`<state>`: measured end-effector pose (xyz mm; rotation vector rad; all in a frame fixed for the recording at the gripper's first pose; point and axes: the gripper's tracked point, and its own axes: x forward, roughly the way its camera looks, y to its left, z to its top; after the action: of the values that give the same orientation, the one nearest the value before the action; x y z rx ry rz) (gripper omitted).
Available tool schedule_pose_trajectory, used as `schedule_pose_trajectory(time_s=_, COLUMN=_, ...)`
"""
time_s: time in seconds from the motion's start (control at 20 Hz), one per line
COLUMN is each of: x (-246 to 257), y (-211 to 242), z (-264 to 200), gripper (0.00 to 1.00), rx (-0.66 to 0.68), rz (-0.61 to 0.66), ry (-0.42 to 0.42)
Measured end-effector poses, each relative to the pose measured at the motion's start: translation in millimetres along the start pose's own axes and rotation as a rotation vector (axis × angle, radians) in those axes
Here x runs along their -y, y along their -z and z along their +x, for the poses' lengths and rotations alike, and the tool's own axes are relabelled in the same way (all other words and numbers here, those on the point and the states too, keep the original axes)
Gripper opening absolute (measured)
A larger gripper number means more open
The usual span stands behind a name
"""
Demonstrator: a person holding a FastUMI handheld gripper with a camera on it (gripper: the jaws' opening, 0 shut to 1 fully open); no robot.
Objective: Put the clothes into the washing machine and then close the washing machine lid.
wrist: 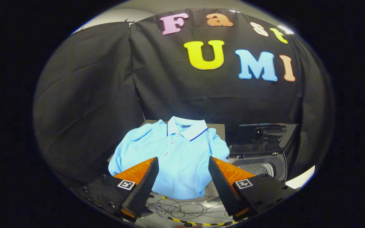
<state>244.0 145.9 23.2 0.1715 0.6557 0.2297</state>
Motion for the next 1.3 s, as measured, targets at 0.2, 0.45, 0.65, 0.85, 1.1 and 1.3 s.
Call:
schedule_pose_trajectory(time_s=0.2, x=-23, y=6, z=41, gripper=0.98, rx=-0.071, rz=-0.031, ry=0.009)
schedule_pose_trajectory(time_s=0.45, x=-41, y=18, z=86, gripper=0.98, rx=-0.148, rz=-0.048, ry=0.026)
schedule_pose_trajectory(time_s=0.65, x=-45, y=25, z=108, gripper=0.98, rx=-0.177, rz=-0.056, ry=0.048)
schedule_pose_trajectory(time_s=0.85, x=-47, y=40, z=119, gripper=0.98, rx=-0.204, rz=-0.089, ry=0.071)
schedule_pose_trajectory(time_s=1.1, x=-47, y=44, z=122, gripper=0.99, rx=-0.200, rz=-0.088, ry=0.060)
schedule_pose_trajectory(time_s=1.3, x=-51, y=42, z=120, gripper=0.99, rx=-0.186, rz=-0.095, ry=0.028)
